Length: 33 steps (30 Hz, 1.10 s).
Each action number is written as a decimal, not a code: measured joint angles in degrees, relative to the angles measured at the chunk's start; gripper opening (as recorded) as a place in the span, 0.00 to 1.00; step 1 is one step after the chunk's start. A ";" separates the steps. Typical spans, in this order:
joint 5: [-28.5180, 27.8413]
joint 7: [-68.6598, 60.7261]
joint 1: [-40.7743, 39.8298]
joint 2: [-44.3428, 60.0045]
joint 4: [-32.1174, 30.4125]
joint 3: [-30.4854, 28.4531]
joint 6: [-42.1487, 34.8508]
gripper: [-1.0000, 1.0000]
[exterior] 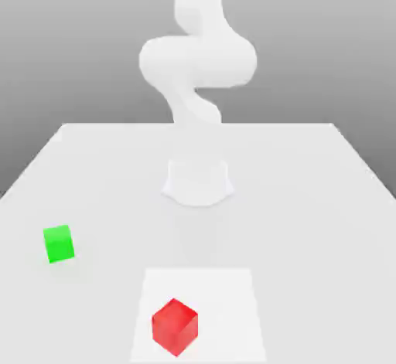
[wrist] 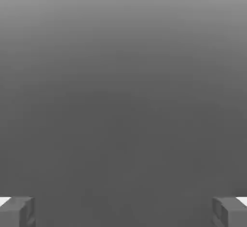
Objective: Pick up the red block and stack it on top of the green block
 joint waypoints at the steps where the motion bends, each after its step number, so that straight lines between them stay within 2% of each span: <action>1: -0.39 1.67 -0.87 2.26 -0.55 0.67 0.94 0.50; 8: -3.20 12.75 -5.75 17.05 -4.08 4.15 6.96 0.50; 15: -5.55 23.36 -8.39 31.64 -7.58 5.23 12.91 0.50; 24: -2.60 32.31 -9.43 49.76 -11.89 5.06 21.15 0.50; 28: -3.94 34.15 -8.44 57.98 -11.10 3.69 27.58 0.50; 29: -4.49 34.56 -7.99 60.07 -10.80 3.13 29.30 0.00; 33: -4.52 34.60 -8.01 60.07 -10.80 3.14 29.37 0.00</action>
